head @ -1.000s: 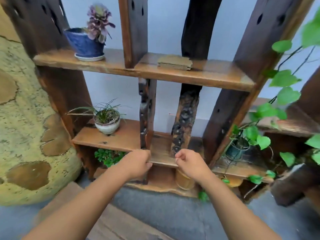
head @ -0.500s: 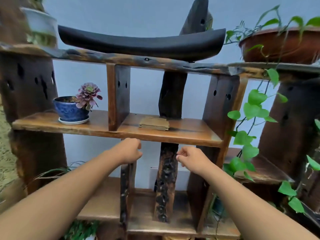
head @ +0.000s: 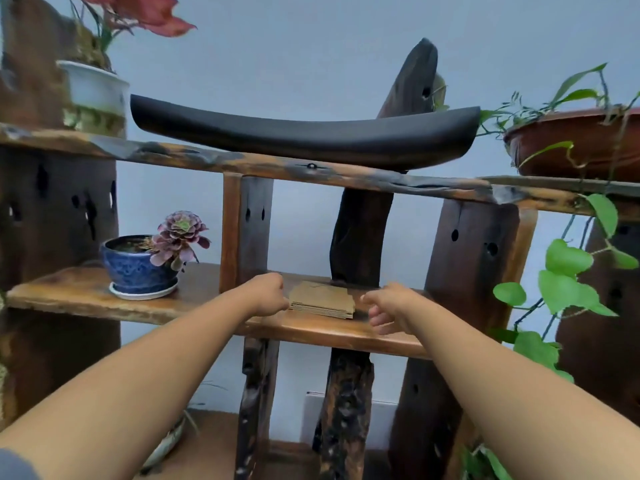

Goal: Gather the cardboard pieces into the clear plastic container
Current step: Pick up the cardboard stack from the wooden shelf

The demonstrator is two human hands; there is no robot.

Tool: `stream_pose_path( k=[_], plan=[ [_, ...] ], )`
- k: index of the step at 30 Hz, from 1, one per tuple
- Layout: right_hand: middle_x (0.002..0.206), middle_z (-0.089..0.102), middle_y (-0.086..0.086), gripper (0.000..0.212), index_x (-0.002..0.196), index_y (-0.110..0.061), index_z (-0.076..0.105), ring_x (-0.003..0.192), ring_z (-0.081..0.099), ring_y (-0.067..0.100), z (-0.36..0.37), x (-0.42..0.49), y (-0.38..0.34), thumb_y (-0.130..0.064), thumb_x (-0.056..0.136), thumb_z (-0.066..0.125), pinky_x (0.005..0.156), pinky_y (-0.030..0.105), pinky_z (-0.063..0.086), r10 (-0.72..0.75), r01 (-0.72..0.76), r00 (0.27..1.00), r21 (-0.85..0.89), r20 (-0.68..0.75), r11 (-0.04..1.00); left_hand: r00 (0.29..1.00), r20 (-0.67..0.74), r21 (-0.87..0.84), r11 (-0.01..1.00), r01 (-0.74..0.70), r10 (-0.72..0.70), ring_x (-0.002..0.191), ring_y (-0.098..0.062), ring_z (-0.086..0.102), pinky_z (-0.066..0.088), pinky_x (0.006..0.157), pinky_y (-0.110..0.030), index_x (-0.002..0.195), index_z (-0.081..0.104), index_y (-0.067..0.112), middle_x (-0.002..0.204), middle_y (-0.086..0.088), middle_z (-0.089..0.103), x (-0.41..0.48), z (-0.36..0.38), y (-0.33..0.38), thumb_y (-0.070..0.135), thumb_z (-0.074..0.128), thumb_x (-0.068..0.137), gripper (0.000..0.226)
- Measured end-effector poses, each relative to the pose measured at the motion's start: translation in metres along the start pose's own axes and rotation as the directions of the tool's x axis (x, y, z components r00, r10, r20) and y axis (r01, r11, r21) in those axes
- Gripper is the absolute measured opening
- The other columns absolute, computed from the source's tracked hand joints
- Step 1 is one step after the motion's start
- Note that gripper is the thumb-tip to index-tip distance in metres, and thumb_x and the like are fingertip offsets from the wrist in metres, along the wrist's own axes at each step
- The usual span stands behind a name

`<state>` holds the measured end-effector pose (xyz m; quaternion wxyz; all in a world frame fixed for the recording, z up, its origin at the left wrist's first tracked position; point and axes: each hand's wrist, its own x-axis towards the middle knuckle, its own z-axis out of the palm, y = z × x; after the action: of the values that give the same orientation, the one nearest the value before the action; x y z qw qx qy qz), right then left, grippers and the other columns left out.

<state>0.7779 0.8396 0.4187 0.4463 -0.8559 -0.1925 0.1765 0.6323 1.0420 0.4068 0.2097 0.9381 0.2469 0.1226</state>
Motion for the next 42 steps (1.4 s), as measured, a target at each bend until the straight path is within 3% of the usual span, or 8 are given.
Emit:
stream_pose_path(
  k=[5,12,15,19,22,25,33,42],
  plan=[
    [0.1,0.059,0.013,0.028,0.108,-0.012,0.049,0.086,0.068,0.029,0.02,0.037,-0.006,-0.029,0.09,0.062,0.073,0.043,0.062,0.069,-0.071,0.997,-0.064,-0.026,0.995,0.996,-0.023,-0.076,0.994,0.079,-0.081,0.098,-0.022,0.059,0.047,0.07,-0.027,0.143,0.035,0.009,0.123,-0.011,0.06,0.043,0.023,-0.003,0.022,0.063,0.092,0.059],
    [0.106,0.062,0.017,0.028,0.111,-0.004,0.055,0.092,0.061,0.028,0.042,0.084,-0.004,-0.017,0.088,0.062,0.09,0.043,0.055,0.053,-0.06,0.992,-0.062,-0.116,0.996,0.975,-0.085,-0.118,0.974,0.196,-0.206,0.13,-0.038,0.053,0.044,0.108,-0.049,0.154,0.019,0.007,0.145,-0.021,0.051,0.082,0.048,-0.01,0.046,0.048,0.098,0.074],
    [0.101,0.062,0.016,0.028,0.111,-0.003,0.056,0.094,0.062,0.027,0.052,0.098,-0.006,-0.016,0.087,0.062,0.095,0.043,0.054,0.044,-0.05,0.988,-0.041,-0.145,0.998,0.966,-0.154,-0.069,0.978,0.198,-0.206,0.129,-0.039,0.052,0.041,0.109,-0.054,0.155,0.02,0.008,0.141,-0.019,0.055,0.089,0.061,-0.012,0.052,0.042,0.098,0.075],
    [0.097,0.054,0.013,0.03,0.114,-0.004,0.051,0.077,0.051,0.022,0.061,0.109,-0.004,-0.009,0.086,0.062,0.083,0.033,0.048,0.065,-0.038,0.987,0.171,-0.15,0.984,0.94,-0.287,-0.111,0.981,0.161,-0.187,0.119,-0.041,0.059,0.048,0.101,-0.049,0.141,0.04,0.004,0.129,-0.021,0.063,0.089,0.072,-0.014,0.046,0.05,0.097,0.062],
    [0.114,0.055,0.016,0.031,0.112,-0.006,0.048,0.097,0.057,0.028,0.062,0.107,0.001,-0.002,0.085,0.062,0.088,0.037,0.054,0.115,-0.058,0.982,0.336,-0.151,0.94,0.921,-0.292,-0.205,0.958,0.202,-0.257,0.114,-0.039,0.061,0.051,0.096,-0.044,0.132,0.048,0.004,0.125,-0.019,0.064,0.088,0.069,-0.016,0.036,0.06,0.095,0.051],
    [0.11,0.048,0.016,0.036,0.109,-0.01,0.046,0.1,0.058,0.035,0.066,0.091,-0.001,0.011,0.085,0.061,0.062,0.044,0.06,0.182,-0.15,0.983,0.556,-0.003,0.817,0.918,-0.28,-0.269,0.941,0.205,-0.28,0.112,-0.036,0.062,0.05,0.093,-0.041,0.124,0.058,0.005,0.121,-0.017,0.067,0.084,0.068,-0.013,0.031,0.067,0.091,0.043],
    [0.125,0.053,0.023,0.031,0.111,-0.001,0.053,0.103,0.062,0.037,0.072,0.044,0.002,0.017,0.085,0.055,0.053,0.038,0.058,0.1,-0.125,0.992,0.605,0.076,0.786,0.922,-0.141,-0.589,0.779,0.215,-0.361,0.115,-0.032,0.058,0.048,0.103,-0.045,0.128,0.058,0.002,0.123,-0.013,0.063,0.051,0.056,-0.013,0.02,0.069,0.09,0.044],
    [0.121,0.064,0.017,0.036,0.122,-0.002,0.054,0.099,0.067,0.028,0.079,-0.066,0.023,0.013,0.09,0.05,0.062,0.033,0.06,-0.139,0.005,0.971,0.562,0.195,0.827,0.944,-0.177,-0.663,0.743,0.095,-0.278,0.089,-0.014,0.06,0.057,0.073,-0.035,0.109,0.048,0.023,0.106,0.0,0.059,-0.08,0.046,-0.028,0.017,0.062,0.087,0.027]
  ],
)
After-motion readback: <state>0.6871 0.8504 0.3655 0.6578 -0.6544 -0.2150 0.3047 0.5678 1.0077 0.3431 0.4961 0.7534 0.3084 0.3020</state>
